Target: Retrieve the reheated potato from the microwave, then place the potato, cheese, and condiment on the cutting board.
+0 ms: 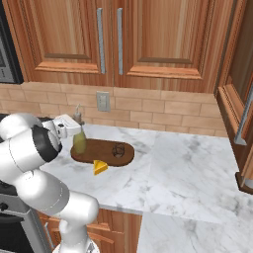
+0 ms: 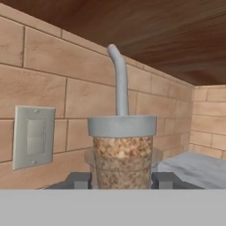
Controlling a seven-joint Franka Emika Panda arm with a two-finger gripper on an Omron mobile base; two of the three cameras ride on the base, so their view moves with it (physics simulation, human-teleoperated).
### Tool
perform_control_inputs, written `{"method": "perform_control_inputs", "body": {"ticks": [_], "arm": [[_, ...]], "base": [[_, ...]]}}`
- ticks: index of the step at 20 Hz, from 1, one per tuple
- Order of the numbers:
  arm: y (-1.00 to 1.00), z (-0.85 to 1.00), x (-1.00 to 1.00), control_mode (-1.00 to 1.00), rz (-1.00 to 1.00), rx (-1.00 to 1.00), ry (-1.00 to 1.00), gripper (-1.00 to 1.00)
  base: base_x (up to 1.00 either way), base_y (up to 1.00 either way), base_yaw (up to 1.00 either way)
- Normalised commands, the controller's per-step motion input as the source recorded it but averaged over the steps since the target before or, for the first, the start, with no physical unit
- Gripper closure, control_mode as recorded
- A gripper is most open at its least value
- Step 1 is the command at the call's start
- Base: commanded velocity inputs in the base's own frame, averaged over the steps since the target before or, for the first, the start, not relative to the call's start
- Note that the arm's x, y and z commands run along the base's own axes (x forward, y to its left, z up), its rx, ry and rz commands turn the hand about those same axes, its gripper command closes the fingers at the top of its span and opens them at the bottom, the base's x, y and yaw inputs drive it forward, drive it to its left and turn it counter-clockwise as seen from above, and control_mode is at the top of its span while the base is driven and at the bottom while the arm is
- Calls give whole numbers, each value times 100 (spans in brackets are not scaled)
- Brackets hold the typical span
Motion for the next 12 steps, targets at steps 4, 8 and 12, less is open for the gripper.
{"method": "perform_control_inputs", "body": {"ticks": [4,8,12], "arm": [[-2,0,0,-100,0,0,-8,100],[-1,-11,0,-100,-1,0,0,100],[0,-27,0,-100,-2,2,0,100]], "base": [[0,0,0],[0,0,0],[0,0,0]]}}
